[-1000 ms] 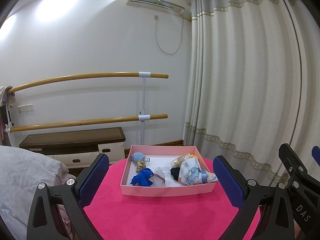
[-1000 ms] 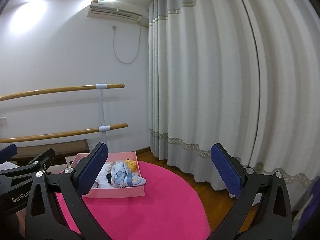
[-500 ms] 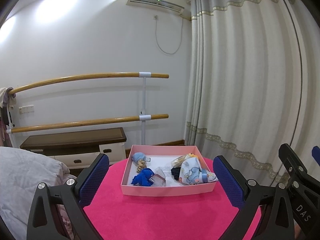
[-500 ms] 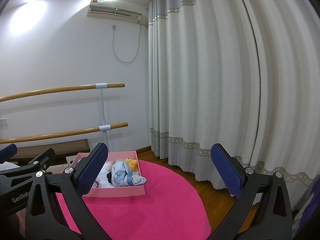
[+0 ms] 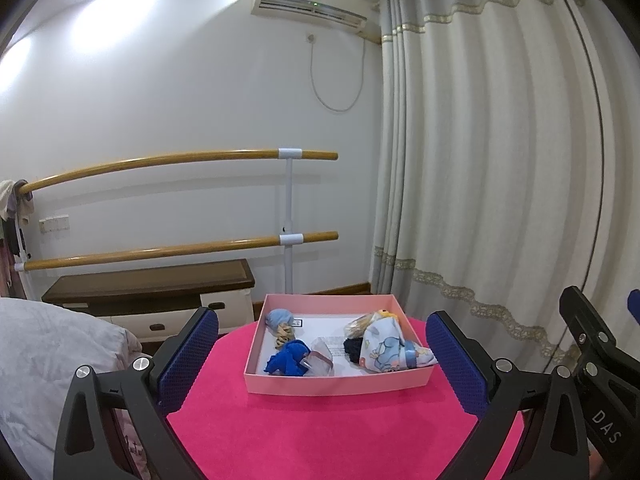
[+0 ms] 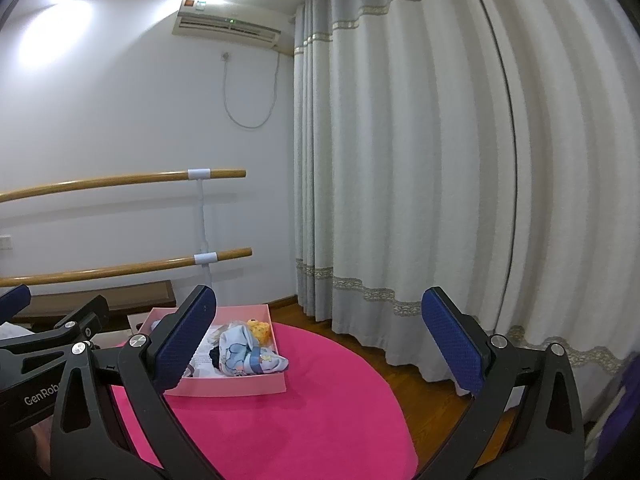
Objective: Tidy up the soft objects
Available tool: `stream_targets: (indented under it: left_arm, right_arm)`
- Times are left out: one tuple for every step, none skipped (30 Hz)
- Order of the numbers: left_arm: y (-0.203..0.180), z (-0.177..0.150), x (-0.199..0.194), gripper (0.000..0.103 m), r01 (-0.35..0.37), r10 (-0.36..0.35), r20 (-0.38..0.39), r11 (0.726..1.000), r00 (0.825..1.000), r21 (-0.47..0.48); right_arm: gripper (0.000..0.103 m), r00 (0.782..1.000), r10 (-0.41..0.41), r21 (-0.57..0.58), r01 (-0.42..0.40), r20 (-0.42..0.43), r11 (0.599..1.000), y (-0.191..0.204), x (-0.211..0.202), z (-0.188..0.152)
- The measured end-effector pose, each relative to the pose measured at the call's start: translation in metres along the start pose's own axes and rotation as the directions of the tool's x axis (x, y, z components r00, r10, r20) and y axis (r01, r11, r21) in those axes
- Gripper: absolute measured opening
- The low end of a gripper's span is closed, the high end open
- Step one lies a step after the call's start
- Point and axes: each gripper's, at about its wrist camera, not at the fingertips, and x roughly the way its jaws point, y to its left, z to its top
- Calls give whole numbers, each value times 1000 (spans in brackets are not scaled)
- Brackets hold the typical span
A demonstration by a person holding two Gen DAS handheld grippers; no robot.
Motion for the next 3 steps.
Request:
stream_targets:
  left_arm:
    - [0,0,0,103,-3,3,1,1000,1000,2]
    - [-1,0,0,103,-4,4,1,1000,1000,3]
    - [-2,0,-1,103,-5,5,0,1000,1000,3]
  right_arm:
    - [103,1000,-3,-2,3,0,1000,0,0,-1]
    - [103,1000,-4,-4,4,0,1000,1,0,-1]
    - [103,1000,-5,-5,5,0,1000,1,0,-1]
